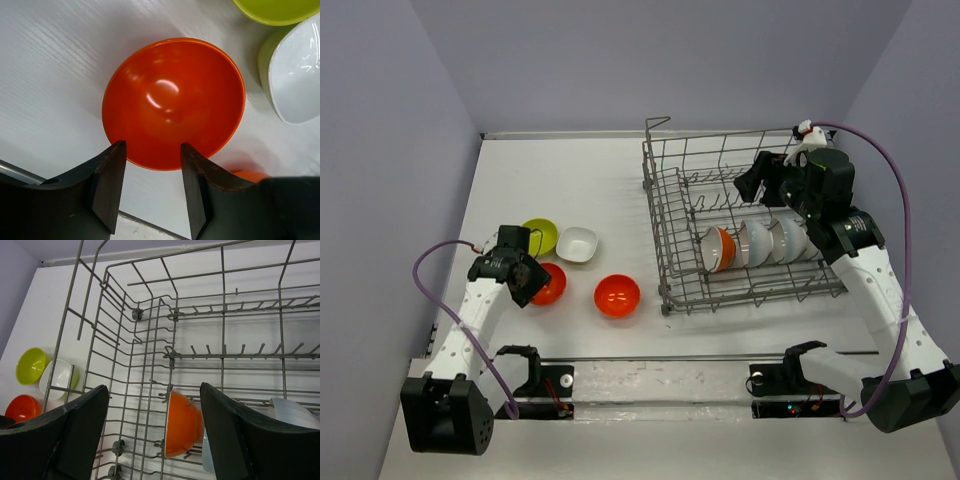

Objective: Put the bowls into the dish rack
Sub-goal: Pick up the bowl from the corner of the board.

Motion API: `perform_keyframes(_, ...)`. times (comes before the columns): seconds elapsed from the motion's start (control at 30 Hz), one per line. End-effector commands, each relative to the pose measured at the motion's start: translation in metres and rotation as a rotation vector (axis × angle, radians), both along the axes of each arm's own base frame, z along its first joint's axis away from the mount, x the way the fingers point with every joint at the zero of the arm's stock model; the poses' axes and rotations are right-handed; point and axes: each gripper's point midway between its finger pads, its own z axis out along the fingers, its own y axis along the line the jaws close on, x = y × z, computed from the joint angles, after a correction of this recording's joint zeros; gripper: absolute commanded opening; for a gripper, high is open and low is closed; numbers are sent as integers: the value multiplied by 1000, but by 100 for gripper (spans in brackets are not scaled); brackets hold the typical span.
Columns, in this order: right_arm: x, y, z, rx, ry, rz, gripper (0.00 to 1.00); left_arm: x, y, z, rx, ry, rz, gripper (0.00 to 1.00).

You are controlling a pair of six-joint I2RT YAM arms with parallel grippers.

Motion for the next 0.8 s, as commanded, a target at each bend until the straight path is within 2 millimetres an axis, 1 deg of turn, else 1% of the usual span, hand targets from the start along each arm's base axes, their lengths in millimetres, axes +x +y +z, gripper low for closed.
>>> perform_keyframes(0.0,-3,1,11,-2,-54,6,79,-3,-3,-3,-8,37,-9,56)
perform_keyframes(0.23,-1,0,9,-6,-50,2,80,-9,-6,-8,-5,88,-42,56)
perform_keyframes(0.5,-1,-1,8,-8,-47,-2,80,-11,-11,-9,-16,114,-77,56)
perform_keyframes(0.6,0,-1,7,-11,-43,-2,80,-9,-11,-5,7,120,-95,56)
perform_keyframes(0.63,0,-1,7,-11,-43,-3,80,-5,-11,1,17,108,-100,56)
perform_keyframes(0.7,0,-1,7,-12,-44,-6,80,-3,-11,6,38,114,-122,57)
perform_keyframes(0.77,0,-2,5,-16,-38,-7,80,2,-17,12,44,104,-160,58)
